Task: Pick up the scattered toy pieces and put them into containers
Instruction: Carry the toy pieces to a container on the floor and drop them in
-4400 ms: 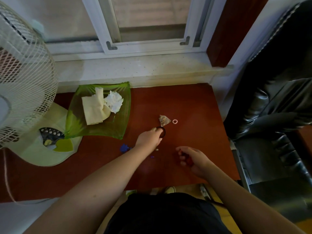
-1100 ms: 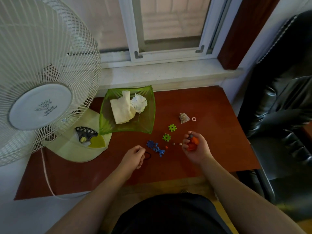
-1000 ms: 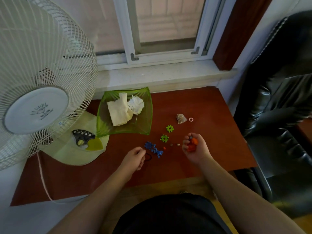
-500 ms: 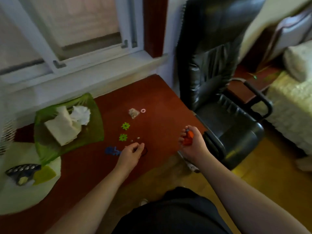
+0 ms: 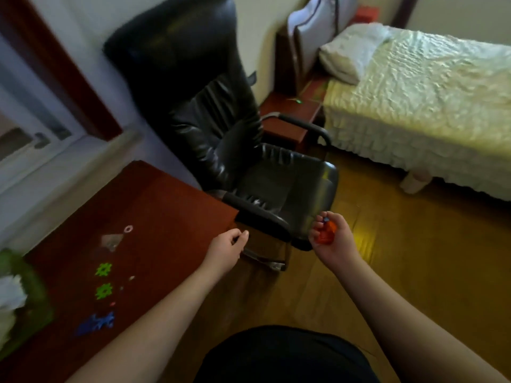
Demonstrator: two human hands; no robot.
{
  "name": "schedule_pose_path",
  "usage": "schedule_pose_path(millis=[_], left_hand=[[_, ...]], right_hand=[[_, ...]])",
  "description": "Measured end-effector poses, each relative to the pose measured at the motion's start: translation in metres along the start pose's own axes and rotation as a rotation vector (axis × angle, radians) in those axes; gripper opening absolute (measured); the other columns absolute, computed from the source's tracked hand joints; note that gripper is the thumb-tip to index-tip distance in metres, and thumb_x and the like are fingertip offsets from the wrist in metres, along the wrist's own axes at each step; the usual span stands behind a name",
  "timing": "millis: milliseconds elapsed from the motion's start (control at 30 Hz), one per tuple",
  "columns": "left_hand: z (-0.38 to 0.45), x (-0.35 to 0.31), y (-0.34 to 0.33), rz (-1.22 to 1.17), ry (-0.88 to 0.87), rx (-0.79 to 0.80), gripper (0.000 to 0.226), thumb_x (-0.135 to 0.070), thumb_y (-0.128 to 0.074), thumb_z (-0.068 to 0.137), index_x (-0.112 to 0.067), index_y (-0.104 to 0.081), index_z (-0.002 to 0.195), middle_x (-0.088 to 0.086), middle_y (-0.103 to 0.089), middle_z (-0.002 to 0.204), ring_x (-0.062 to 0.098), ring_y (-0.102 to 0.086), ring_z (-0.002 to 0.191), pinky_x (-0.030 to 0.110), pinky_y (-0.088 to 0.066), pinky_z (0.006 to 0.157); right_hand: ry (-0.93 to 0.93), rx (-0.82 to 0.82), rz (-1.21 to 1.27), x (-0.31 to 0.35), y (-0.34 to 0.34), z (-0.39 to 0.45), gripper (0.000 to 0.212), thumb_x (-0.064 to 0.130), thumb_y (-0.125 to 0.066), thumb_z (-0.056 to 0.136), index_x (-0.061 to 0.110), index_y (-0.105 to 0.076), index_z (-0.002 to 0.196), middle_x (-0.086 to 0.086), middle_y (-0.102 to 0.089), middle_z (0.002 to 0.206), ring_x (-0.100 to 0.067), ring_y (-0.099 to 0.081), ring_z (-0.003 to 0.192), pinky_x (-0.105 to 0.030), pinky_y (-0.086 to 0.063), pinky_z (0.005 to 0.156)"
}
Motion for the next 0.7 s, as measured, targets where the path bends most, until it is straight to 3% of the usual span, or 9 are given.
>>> schedule_pose_path(millis=[233,333,533,700], left_hand=[[0.038,-0.097,-0.143,-0.012,0.000,0.190,0.038,-0.038,-0.047,0.098,-0.011,-0.058,0.074,0.001,-0.054,0.062,0.014,-0.052,0.059,0.030,-0.041,0.058],[0.050,-0.134,-0.190,0.012,-0.004,0.261,0.036,-0.039,-0.047,0.098,-0.013,-0.061,0.079,0.001,-0.057,0.069,0.014,-0.054,0.064,0.027,-0.044,0.059],[0.072,-0.193,-0.258,-0.008,-0.055,0.347,0.034,-0.039,-0.048,0.098,-0.018,-0.059,0.073,-0.002,-0.054,0.064,0.011,-0.050,0.059,0.028,-0.042,0.056],[0.096,-0.219,-0.297,0.088,-0.073,0.345,0.039,-0.037,-0.048,0.098,-0.006,-0.064,0.082,0.003,-0.056,0.067,0.014,-0.052,0.061,0.026,-0.043,0.054]], right_hand=[[0.138,-0.047,0.102,0.131,0.076,-0.024,0.006,0.018,-0.057,0.083,0.012,-0.057,0.082,0.000,-0.053,0.072,-0.010,-0.050,0.062,-0.019,-0.041,0.051],[0.173,-0.070,0.156,0.176,0.107,-0.030,0.009,0.018,-0.054,0.090,0.012,-0.056,0.084,-0.001,-0.054,0.075,-0.010,-0.051,0.063,-0.019,-0.042,0.050],[0.239,-0.077,0.234,0.243,0.140,-0.039,0.013,0.018,-0.050,0.091,0.011,-0.056,0.081,-0.002,-0.053,0.074,-0.010,-0.050,0.061,-0.019,-0.042,0.048],[0.302,-0.084,0.273,0.279,0.154,-0.033,0.014,0.018,-0.050,0.091,0.011,-0.056,0.082,-0.003,-0.055,0.075,-0.011,-0.049,0.063,-0.019,-0.041,0.049]])
Point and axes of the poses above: each hand's wrist, its own z-axis towards the middle knuckle, its own y-axis out of the back of the hand, x = y × z, the point moved 4 cm from there along z, towards the middle knuckle
